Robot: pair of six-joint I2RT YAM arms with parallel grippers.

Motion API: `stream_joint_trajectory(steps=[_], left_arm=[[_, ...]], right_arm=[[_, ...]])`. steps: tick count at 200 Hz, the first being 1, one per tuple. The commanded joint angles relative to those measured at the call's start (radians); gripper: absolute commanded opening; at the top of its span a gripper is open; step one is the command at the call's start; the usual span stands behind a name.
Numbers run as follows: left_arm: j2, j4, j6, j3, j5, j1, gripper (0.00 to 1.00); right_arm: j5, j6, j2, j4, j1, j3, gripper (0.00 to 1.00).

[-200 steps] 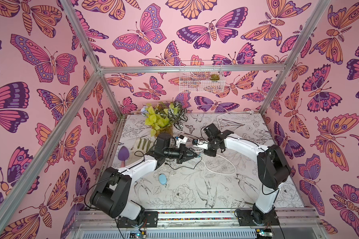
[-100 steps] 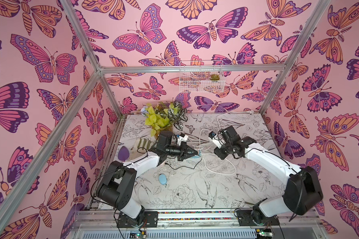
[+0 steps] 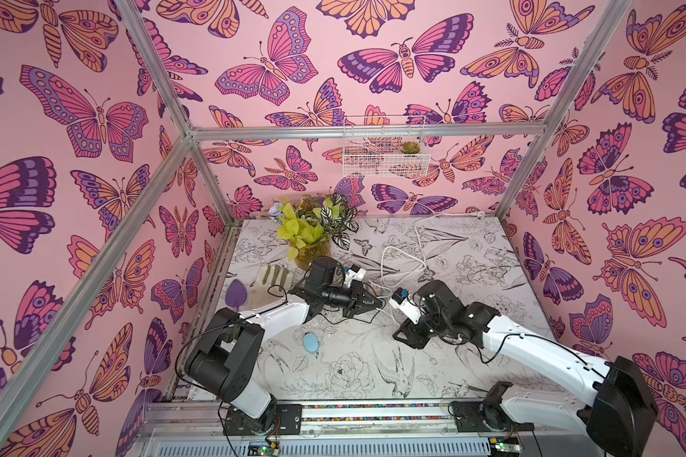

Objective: Charge the bluetooth headset
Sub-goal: Adjust the charging cable.

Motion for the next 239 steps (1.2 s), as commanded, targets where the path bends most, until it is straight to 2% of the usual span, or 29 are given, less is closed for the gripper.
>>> stream_joint_trajectory(steps=[1, 27, 43, 67, 108, 122, 134, 141, 154, 159, 164, 169, 170, 172, 211, 215, 239], left_arm=[[-0.021, -0.005, 0.021, -0.011, -0.011, 0.001, 0.0], [-0.026, -0.005, 0.021, -0.008, -0.013, -0.001, 0.0], [-0.03, -0.005, 0.021, -0.009, -0.015, -0.001, 0.0], [-0.033, -0.005, 0.019, -0.009, -0.015, -0.002, 0.0], [-0.039, -0.004, 0.02, -0.009, -0.015, -0.004, 0.0], [-0.045, -0.004, 0.02, -0.009, -0.015, -0.004, 0.0], [-0.054, -0.005, 0.021, -0.009, -0.017, -0.002, 0.13], [-0.06, -0.008, 0.021, -0.009, -0.021, -0.003, 0.26], [-0.077, -0.018, 0.026, -0.006, -0.026, -0.001, 0.42], [-0.087, -0.023, 0.03, -0.005, -0.028, 0.0, 0.57], [-0.097, -0.035, 0.037, -0.004, -0.031, 0.002, 0.68], [-0.109, -0.052, 0.049, -0.002, -0.035, 0.003, 0.85], [-0.111, -0.055, 0.052, -0.001, -0.036, 0.003, 0.93], [-0.117, -0.065, 0.056, 0.0, -0.037, 0.005, 0.98], [-0.291, -0.216, 0.146, -0.014, -0.11, 0.05, 1.0], [-0.341, -0.23, 0.154, -0.019, -0.122, 0.055, 1.0], [-0.496, -0.322, 0.2, -0.068, -0.259, 0.06, 1.0]], right_arm=[[-0.027, 0.081, 0.015, 0.048, 0.022, -0.042, 0.47], [-0.034, 0.133, 0.016, 0.093, 0.065, -0.091, 0.47], [-0.057, 0.164, 0.025, 0.127, 0.075, -0.115, 0.43], [-0.074, 0.188, 0.036, 0.157, 0.091, -0.131, 0.32], [-0.086, 0.21, 0.076, 0.192, 0.091, -0.133, 0.04], [-0.088, 0.226, 0.092, 0.19, 0.091, -0.123, 0.0], [-0.096, 0.247, 0.093, 0.196, 0.091, -0.119, 0.0], [-0.102, 0.262, 0.088, 0.201, 0.091, -0.119, 0.0], [-0.119, 0.294, 0.071, 0.22, 0.091, -0.116, 0.0], [-0.122, 0.309, 0.063, 0.224, 0.091, -0.114, 0.0], [-0.125, 0.319, 0.057, 0.227, 0.09, -0.112, 0.0], [-0.125, 0.328, 0.05, 0.229, 0.088, -0.109, 0.0], [-0.125, 0.33, 0.048, 0.229, 0.088, -0.107, 0.0], [-0.125, 0.334, 0.045, 0.229, 0.088, -0.106, 0.0], [-0.146, 0.431, -0.026, 0.35, 0.063, -0.113, 0.0], [-0.148, 0.443, -0.032, 0.37, 0.061, -0.115, 0.0], [-0.146, 0.524, -0.056, 0.515, 0.056, -0.133, 0.0]])
